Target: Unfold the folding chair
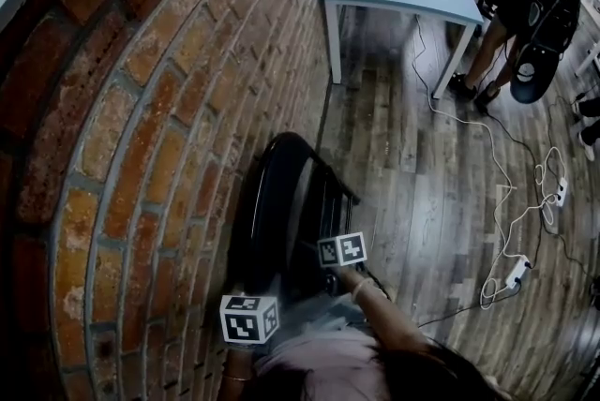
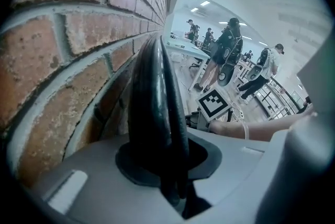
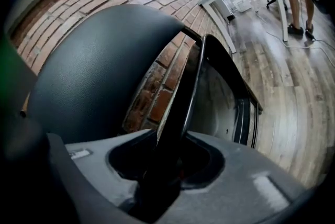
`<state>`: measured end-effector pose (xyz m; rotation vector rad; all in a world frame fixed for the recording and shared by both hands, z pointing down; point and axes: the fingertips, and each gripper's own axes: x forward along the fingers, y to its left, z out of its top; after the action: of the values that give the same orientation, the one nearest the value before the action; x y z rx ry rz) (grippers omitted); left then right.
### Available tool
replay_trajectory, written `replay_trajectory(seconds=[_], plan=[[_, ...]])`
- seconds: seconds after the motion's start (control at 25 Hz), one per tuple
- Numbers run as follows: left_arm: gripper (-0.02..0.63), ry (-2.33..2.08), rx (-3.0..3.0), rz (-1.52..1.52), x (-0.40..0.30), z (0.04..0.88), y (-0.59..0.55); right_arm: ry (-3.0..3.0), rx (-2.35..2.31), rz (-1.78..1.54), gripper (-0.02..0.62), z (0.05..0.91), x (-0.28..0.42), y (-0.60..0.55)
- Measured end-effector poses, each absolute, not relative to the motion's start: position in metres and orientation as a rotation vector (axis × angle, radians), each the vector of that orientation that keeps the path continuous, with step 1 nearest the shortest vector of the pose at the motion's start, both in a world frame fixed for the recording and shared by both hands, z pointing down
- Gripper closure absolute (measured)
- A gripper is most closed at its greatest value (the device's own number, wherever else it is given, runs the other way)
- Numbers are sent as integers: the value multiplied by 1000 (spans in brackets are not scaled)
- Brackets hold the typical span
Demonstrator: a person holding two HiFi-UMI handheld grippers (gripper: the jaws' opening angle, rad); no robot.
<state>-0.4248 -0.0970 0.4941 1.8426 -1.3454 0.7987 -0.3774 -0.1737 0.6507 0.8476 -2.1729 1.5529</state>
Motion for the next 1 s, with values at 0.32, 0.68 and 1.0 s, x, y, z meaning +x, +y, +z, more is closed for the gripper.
replay_trajectory(seconds=[0.32,0.68,1.0], plan=[[535,-1350,1822,784,-406,489,-92,-2165,844,1633,482,644,-362,-169],[537,-1379,1816,765,-366,481,-86,-2130,812,1706,488,639,-326,-163],[529,-1364,1836,770,-319,474,-78,-2147,780,1799,499,635,-285,-157]])
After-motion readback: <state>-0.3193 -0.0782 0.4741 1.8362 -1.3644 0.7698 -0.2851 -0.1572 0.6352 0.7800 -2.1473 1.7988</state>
